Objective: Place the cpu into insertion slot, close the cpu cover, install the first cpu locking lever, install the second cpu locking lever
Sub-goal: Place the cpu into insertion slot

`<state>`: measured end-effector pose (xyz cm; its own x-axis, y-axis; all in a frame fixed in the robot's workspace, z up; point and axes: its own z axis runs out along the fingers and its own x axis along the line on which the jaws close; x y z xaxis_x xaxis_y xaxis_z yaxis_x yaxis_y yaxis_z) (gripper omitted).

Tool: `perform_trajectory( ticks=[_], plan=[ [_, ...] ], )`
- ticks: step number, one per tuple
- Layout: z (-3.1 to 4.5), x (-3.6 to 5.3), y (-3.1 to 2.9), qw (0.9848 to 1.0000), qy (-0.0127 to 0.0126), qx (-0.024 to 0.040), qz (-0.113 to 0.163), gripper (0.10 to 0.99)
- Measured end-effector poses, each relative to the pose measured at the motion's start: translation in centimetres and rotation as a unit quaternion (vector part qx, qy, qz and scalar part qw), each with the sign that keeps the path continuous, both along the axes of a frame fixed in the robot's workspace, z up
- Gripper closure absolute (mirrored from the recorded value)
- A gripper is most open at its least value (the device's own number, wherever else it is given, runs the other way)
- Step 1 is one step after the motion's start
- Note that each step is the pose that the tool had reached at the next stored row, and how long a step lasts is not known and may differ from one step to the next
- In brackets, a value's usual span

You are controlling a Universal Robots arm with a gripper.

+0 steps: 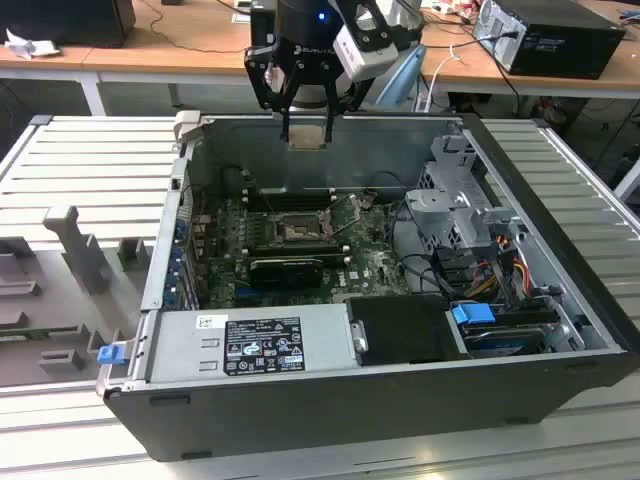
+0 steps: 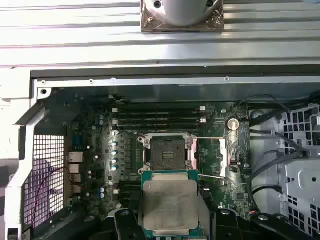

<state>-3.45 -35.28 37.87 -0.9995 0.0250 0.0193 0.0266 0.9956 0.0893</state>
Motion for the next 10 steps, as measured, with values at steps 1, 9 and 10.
perform_trajectory(
  ticks=[1, 9, 10],
  plan=[
    [0.0, 0.0, 0.0, 1.0, 0.0, 0.0, -0.008, 0.557],
    [-0.13, 0.0, 0.0, 0.9993, 0.0, -0.0001, -0.038, 0.557],
    [-0.16, 0.0, 0.0, 0.9993, 0.0, 0.0, -0.038, 0.557]
  ],
)
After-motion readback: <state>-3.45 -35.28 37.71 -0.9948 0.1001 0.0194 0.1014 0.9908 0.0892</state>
